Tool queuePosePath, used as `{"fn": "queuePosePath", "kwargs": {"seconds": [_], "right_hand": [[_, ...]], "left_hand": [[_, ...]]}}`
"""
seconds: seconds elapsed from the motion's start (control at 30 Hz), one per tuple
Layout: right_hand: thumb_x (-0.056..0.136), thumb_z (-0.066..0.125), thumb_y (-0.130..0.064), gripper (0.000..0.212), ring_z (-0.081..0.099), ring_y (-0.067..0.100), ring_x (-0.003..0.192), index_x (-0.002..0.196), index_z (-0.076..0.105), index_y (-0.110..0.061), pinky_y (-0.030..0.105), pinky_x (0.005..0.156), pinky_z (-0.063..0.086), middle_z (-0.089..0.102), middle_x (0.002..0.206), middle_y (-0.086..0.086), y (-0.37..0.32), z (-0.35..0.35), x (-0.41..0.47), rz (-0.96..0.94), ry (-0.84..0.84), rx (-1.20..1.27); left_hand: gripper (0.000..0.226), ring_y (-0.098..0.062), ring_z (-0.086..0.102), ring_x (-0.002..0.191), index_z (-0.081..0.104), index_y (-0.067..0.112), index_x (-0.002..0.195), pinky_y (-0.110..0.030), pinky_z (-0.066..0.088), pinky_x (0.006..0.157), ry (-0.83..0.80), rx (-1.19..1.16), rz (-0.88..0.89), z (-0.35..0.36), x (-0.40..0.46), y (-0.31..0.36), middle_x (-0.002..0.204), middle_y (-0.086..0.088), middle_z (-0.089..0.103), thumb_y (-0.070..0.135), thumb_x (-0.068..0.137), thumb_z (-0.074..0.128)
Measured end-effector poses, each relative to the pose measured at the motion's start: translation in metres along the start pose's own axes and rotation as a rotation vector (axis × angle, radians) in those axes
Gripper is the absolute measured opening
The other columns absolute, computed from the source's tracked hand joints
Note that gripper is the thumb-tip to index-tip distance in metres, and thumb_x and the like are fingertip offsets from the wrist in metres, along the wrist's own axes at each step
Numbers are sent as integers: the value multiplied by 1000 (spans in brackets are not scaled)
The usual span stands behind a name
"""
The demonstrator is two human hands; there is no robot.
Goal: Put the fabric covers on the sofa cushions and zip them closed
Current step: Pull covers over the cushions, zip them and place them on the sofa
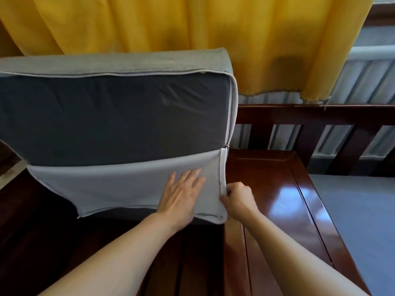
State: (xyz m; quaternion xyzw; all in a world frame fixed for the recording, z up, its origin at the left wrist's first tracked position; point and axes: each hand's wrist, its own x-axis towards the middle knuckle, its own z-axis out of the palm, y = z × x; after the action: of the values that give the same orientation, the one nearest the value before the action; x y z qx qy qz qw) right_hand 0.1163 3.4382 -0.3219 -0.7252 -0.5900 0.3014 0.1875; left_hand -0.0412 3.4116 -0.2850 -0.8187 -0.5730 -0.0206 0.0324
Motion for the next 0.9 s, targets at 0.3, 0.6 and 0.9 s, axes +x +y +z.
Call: {"fn": "queuePosePath", "kwargs": {"seconds": [0.3,0.6,0.9], "right_hand": [[80,69,-5,9,69,25,83,84,62,-9,41,69,60,67,94,11,-50,-35,-28,158,-115,535],[80,60,-4,17,65,27,88,74,55,-20,48,77,57,64,90,9,-96,-74,-27,135,98,745],[81,67,-1,17,71,17,74,79,64,-18,32,66,58,72,83,6,-97,-111,-34,-76,114,751]], "left_hand": [[90,-17,16,141,16,19,145,-40,12,115,-131,4,-26,-60,-25,0,153,1,16,37,77,70],[27,-30,62,88,40,19,110,-32,32,64,330,-160,-123,-125,-9,6,99,3,64,8,86,46],[8,-29,63,63,69,17,85,-24,30,52,499,-189,31,-161,26,25,74,-2,65,14,81,62]]}}
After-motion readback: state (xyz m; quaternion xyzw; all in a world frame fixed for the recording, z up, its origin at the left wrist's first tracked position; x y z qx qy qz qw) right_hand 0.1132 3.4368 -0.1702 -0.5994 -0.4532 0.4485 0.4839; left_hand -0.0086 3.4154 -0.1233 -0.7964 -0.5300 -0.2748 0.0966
